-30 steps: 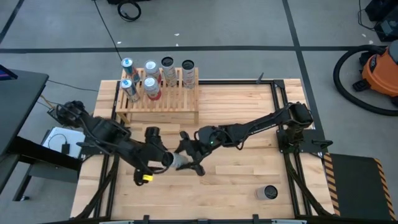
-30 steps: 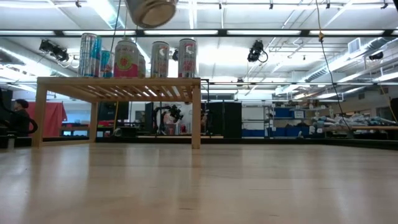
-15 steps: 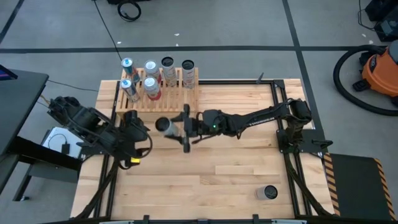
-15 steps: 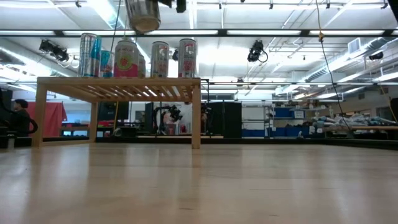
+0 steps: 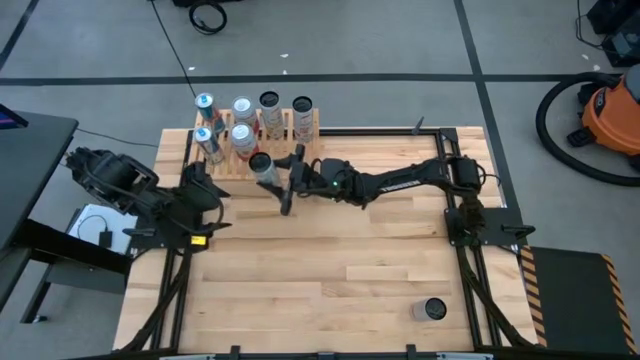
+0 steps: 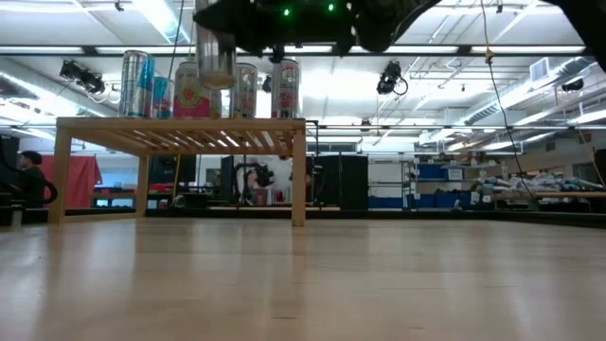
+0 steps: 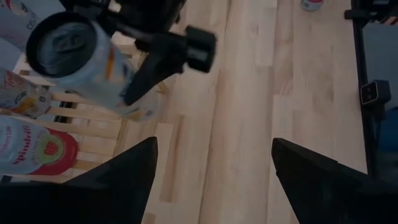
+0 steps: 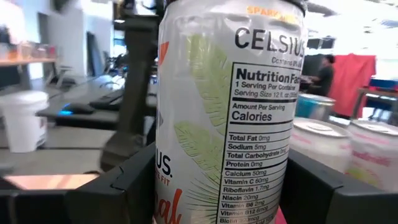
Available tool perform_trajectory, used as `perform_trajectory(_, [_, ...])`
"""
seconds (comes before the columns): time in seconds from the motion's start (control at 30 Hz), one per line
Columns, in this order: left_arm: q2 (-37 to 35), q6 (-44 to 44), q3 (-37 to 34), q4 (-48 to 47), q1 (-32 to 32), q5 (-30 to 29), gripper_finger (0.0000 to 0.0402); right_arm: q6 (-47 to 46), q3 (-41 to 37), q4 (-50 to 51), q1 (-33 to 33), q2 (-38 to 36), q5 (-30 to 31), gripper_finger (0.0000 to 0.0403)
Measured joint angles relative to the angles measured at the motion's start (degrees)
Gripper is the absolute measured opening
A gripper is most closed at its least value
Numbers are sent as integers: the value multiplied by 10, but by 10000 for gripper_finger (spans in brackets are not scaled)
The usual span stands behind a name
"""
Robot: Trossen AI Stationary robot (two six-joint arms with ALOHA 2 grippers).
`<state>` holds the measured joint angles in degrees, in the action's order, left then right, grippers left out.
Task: Place canned beverage on shelf
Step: Put the white and yellow soda can on the shelf aligned with the other white and yellow soda can
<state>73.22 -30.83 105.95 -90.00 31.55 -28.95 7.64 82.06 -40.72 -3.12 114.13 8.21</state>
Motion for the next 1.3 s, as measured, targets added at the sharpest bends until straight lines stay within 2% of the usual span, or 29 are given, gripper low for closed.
perform_trajectory(0.53, [-2, 17, 0, 0, 0, 0, 316, -10, -1, -49, -57, 21, 33, 264])
perform_trajectory(0.67, [-2, 18, 0, 0, 0, 0, 316, -34, -32, -76, -69, 20, 28, 264])
perform_trajectory(0.77, [-2, 18, 0, 0, 0, 0, 316, -34, -66, -132, -74, 20, 22, 264])
perform_trajectory(0.87, [-2, 13, 0, 0, 0, 0, 316, -31, -83, -161, -84, 20, -11, 264])
perform_trajectory(0.97, [-2, 4, 0, 0, 0, 0, 316, -19, -84, -147, -95, 20, -58, 264])
perform_trajectory(1.3, [-1, 0, 0, 1, 0, 0, 316, -16, -83, -145, -129, 20, -108, 266])
